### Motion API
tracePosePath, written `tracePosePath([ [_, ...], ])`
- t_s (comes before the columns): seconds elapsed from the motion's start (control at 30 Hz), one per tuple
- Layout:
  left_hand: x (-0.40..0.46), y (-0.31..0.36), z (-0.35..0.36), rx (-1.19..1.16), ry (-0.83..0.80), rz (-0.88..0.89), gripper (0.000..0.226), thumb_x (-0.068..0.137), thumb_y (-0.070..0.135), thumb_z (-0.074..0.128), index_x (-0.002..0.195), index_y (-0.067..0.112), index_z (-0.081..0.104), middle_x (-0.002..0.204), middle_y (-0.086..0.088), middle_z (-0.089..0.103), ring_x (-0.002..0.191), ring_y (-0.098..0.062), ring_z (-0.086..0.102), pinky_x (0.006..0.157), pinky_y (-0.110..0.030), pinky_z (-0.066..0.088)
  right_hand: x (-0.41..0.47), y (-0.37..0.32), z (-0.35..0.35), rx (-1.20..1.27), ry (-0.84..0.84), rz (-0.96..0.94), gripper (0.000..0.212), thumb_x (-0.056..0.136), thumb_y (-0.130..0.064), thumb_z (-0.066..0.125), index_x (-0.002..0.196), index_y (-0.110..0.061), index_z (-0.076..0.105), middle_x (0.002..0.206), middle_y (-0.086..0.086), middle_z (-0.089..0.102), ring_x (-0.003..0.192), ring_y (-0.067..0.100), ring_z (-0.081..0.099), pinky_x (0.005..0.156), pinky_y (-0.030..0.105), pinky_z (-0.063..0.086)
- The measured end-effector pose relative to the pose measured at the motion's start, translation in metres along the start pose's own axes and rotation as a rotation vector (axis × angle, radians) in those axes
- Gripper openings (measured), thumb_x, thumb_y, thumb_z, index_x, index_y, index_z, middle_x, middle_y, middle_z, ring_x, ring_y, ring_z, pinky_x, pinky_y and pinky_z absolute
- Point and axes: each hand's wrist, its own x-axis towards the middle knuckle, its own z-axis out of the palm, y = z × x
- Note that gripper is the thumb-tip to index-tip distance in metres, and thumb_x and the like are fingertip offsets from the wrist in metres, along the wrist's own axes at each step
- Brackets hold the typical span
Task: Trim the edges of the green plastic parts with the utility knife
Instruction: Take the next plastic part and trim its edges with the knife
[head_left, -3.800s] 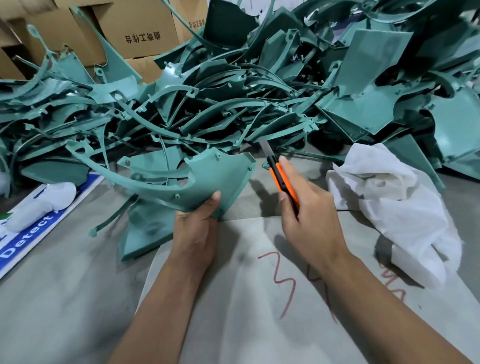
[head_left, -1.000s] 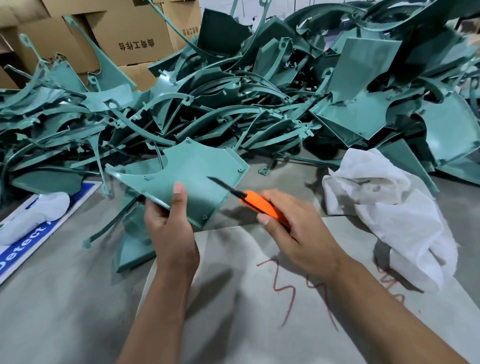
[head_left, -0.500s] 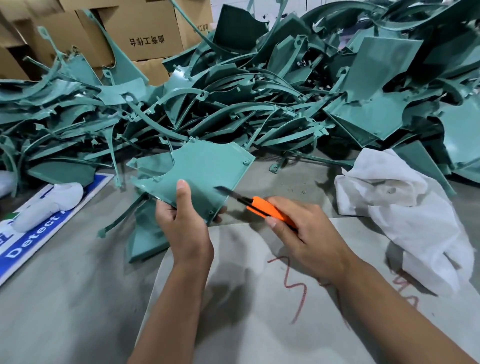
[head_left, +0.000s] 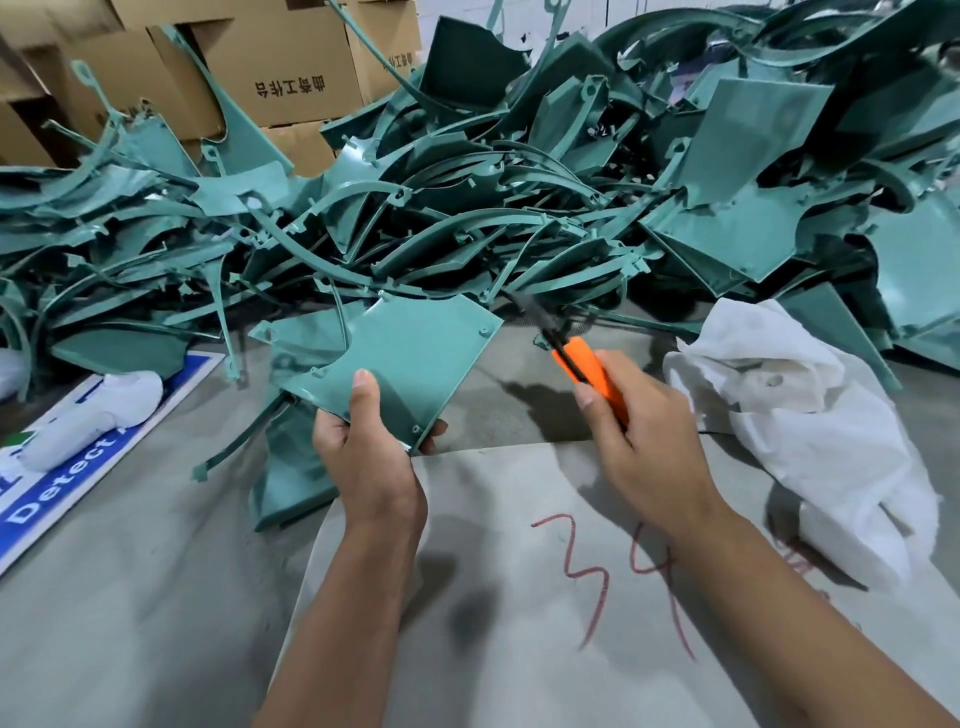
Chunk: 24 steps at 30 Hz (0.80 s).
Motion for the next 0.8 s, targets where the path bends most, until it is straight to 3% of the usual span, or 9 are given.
tracePosePath([
  [0.1,0.002,-0.002,0.002,0.006,0.072,-0.058,0.018,0.100,0.022,0.061,0.089,0.027,0.074,0.092,0.006,0.078,0.082,-0.013,0.074,0.077,-0.043,0.062,-0.007,-0.015,0.006,0.061,-0.132,-0.171,0.021,0.106,-0.022,0.056,0.127,-0.021,0.060,0.095,-0.025,0.056,0.083,-0.005,0.053,0.075,0.018,0.041],
  [0.23,-0.001,0.001,0.010,-0.034,0.137,-0.080,0.011,0.099,0.015,0.064,0.091,0.019,0.071,0.091,0.002,0.079,0.090,-0.020,0.074,0.090,-0.047,0.061,-0.011,-0.022,0.013,0.055,-0.311,-0.240,0.024,0.108,-0.030,0.052,0.131,-0.030,0.057,0.109,-0.025,0.059,0.094,0.003,0.057,0.080,0.033,0.050],
  [0.33,-0.002,0.002,0.022,-0.047,0.145,-0.092,0.009,0.098,0.013,0.064,0.092,0.017,0.068,0.090,0.001,0.079,0.088,-0.019,0.074,0.094,-0.051,0.059,-0.009,-0.020,0.010,0.098,-0.310,-0.248,0.024,0.108,-0.030,0.052,0.131,-0.031,0.056,0.106,-0.034,0.052,0.094,-0.009,0.051,0.082,0.024,0.045],
  [0.5,-0.002,0.004,0.040,-0.100,0.111,-0.089,0.007,0.100,0.009,0.058,0.100,0.013,0.063,0.090,-0.003,0.077,0.084,-0.021,0.074,0.087,-0.048,0.061,-0.011,-0.018,0.010,0.115,-0.335,-0.231,0.021,0.108,-0.030,0.051,0.129,-0.029,0.057,0.103,-0.023,0.058,0.090,0.003,0.056,0.079,0.034,0.049],
  [0.6,-0.003,0.005,0.041,-0.106,0.125,-0.092,0.007,0.100,0.009,0.059,0.098,0.014,0.062,0.097,-0.007,0.074,0.091,-0.025,0.072,0.096,-0.059,0.055,-0.009,-0.013,0.012,0.114,-0.273,-0.176,0.021,0.108,-0.031,0.051,0.128,-0.027,0.058,0.098,-0.025,0.055,0.087,-0.002,0.052,0.076,0.028,0.045],
  [0.8,-0.010,0.007,0.045,-0.110,0.152,-0.126,0.010,0.100,0.011,0.060,0.094,0.019,0.061,0.101,-0.005,0.074,0.105,-0.032,0.072,0.100,-0.062,0.052,-0.006,-0.009,0.009,0.142,-0.202,-0.117,0.016,0.108,-0.028,0.052,0.123,-0.025,0.059,0.084,-0.015,0.053,0.077,0.013,0.054,0.069,0.035,0.044],
])
